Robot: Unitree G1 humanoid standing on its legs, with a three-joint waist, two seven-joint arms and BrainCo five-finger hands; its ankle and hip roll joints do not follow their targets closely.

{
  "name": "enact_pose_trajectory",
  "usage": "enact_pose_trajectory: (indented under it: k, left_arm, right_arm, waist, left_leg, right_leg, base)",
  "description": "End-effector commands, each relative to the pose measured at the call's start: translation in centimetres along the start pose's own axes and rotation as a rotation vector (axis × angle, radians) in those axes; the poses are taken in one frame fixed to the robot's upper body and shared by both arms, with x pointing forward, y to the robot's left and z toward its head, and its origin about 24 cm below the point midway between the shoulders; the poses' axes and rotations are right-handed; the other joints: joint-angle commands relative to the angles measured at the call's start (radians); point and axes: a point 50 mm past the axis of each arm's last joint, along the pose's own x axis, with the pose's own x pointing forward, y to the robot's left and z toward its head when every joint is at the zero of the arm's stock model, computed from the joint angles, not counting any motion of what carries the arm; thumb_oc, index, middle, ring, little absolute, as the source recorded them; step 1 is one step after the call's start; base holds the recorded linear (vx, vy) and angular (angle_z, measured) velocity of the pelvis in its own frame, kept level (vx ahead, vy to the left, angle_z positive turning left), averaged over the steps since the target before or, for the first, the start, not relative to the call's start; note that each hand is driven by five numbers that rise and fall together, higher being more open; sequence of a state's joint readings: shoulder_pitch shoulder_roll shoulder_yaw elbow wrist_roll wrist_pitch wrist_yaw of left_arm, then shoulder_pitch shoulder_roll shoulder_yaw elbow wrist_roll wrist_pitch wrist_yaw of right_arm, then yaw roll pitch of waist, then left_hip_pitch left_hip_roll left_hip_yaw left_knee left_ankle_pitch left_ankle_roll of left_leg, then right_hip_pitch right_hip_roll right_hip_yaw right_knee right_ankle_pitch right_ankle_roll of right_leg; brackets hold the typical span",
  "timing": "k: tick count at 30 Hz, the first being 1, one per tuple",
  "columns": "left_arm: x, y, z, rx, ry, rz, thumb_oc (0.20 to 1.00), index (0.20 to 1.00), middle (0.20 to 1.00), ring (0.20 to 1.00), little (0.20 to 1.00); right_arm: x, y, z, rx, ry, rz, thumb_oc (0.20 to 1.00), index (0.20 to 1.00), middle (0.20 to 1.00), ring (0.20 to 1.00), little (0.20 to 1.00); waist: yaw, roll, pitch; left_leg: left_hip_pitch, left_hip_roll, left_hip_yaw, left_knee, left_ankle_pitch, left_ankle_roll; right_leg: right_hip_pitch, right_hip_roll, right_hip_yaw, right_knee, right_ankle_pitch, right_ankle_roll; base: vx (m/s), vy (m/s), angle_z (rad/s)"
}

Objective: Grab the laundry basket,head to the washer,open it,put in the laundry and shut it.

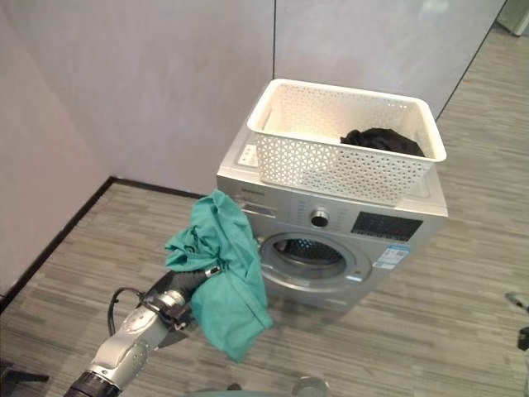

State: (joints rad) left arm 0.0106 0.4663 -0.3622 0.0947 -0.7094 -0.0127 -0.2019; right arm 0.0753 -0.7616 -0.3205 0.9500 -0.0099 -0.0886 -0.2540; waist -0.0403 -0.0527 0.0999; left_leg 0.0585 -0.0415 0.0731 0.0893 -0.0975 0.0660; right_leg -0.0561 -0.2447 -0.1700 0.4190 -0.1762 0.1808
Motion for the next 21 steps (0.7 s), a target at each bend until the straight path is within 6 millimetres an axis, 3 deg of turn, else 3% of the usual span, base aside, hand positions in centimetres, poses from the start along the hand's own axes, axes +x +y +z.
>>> enact_pose_trajectory:
  k: [1,2,3,6,8,9,11,14,18,21]
  left_arm:
    - [0.4,-1.3,6.2,0.02,-0.295,-0.095,0.2,0.2,0.2,0.2,0.2]
    - [0.4,-1.4,6.3,0.015,-0.296,-0.1,0.2,0.2,0.2,0.2,0.2]
    - [0.7,-1.8,6.4,0.005,-0.306,-0.118,0.2,0.2,0.2,0.2,0.2]
    - [1.1,-2.4,6.7,0.0,-0.317,-0.147,0.2,0.2,0.2,0.2,0.2]
    - [1.1,-2.6,6.8,0.006,-0.317,-0.161,0.2,0.2,0.2,0.2,0.2]
    - [1.0,-2.7,6.8,0.021,-0.316,-0.172,0.2,0.2,0.2,0.2,0.2]
    - [0.9,-2.8,6.2,0.021,-0.297,-0.185,0.2,0.2,0.2,0.2,0.2]
    - [0.7,-3.2,5.2,-0.001,-0.254,-0.21,0.2,0.2,0.2,0.2,0.2]
    - [0.6,-4.3,4.8,0.015,-0.217,-0.266,0.2,0.2,0.2,0.2,0.2]
    - [1.0,-5.6,4.3,0.01,-0.19,-0.313,0.2,0.2,0.2,0.2,0.2]
  right_arm:
    - [-1.7,3.9,-3.5,-0.041,0.146,0.219,1.0,1.0,1.0,1.0,1.0]
    - [-1.9,4.5,-4.0,-0.023,0.177,0.248,1.0,1.0,1.0,1.0,1.0]
    - [-3.4,6.4,-6.1,-0.083,0.264,0.347,1.0,1.0,1.0,1.0,1.0]
    - [-6.2,9.3,-9.1,-0.189,0.408,0.513,1.0,1.0,1.0,1.0,1.0]
    - [-7.4,10.1,-10.1,-0.252,0.437,0.587,1.0,1.0,1.0,1.0,1.0]
    - [-10.4,12.8,-11.6,-0.423,0.444,0.78,1.0,1.0,1.0,1.0,1.0]
    - [-12.6,14.9,-12.0,-0.531,0.396,0.93,1.0,1.0,1.0,1.0,1.0]
    - [-13.6,16.0,-11.8,-0.608,0.325,1.014,1.0,1.0,1.0,1.0,1.0]
    - [-12.4,16.2,-10.2,-0.627,0.236,1.007,1.0,1.0,1.0,1.0,1.0]
    - [-11.1,15.0,-10.0,-0.598,0.261,0.919,1.0,1.0,1.0,1.0,1.0]
  waist:
    - [0.03,-0.052,0.008]
    - [0.03,-0.056,0.009]
    - [0.041,-0.062,0.014]
    - [0.057,-0.072,0.024]
    - [0.063,-0.078,0.022]
    - [0.088,-0.085,0.025]
    - [0.089,-0.091,0.028]
    - [0.09,-0.091,0.04]
    - [0.09,-0.083,0.102]
    - [0.079,-0.067,0.174]
  left_leg:
    - [-0.037,-0.04,-0.002,0.168,-0.134,0.0]
    - [-0.044,-0.039,-0.006,0.187,-0.145,-0.002]
    - [-0.05,-0.04,-0.008,0.211,-0.156,-0.009]
    - [-0.06,-0.028,-0.026,0.273,-0.193,-0.022]
    - [-0.08,-0.024,-0.036,0.314,-0.214,-0.029]
    - [-0.087,0.002,-0.05,0.316,-0.224,-0.039]
    - [-0.077,0.031,-0.08,0.299,-0.212,-0.053]
    - [-0.078,0.058,-0.111,0.289,-0.206,-0.066]
    - [-0.119,0.074,-0.122,0.34,-0.214,-0.073]
    - [-0.188,0.073,-0.118,0.407,-0.228,-0.071]
  right_leg:
    - [-0.056,-0.092,0.017,-0.336,0.432,0.055]
    - [-0.053,-0.101,0.016,-0.339,0.441,0.057]
    - [-0.054,-0.117,0.017,-0.344,0.45,0.06]
    - [-0.069,-0.137,0.018,-0.342,0.475,0.072]
    - [-0.057,-0.133,-0.001,-0.338,0.445,0.07]
    - [-0.059,-0.117,-0.035,-0.312,0.349,0.053]
    - [-0.057,-0.081,-0.042,-0.269,0.303,0.042]
    - [-0.056,-0.056,-0.065,-0.235,0.26,0.025]
    - [-0.111,-0.049,-0.059,-0.146,0.226,0.013]
    - [-0.18,-0.055,-0.039,-0.083,0.218,0.006]
  base:
    - [0.04,-0.129,0.19]
    - [0.04,-0.167,0.23]
    - [0.06,-0.154,0.16]
    - [0.07,-0.193,0.25]
    - [0.04,-0.174,0.39]
    - [0.06,-0.259,0.38]
    - [0.1,-0.294,0.3]
    - [0.06,-0.192,0.37]
    - [-0.07,-0.097,0.21]
    - [-0.15,-0.031,0.17]
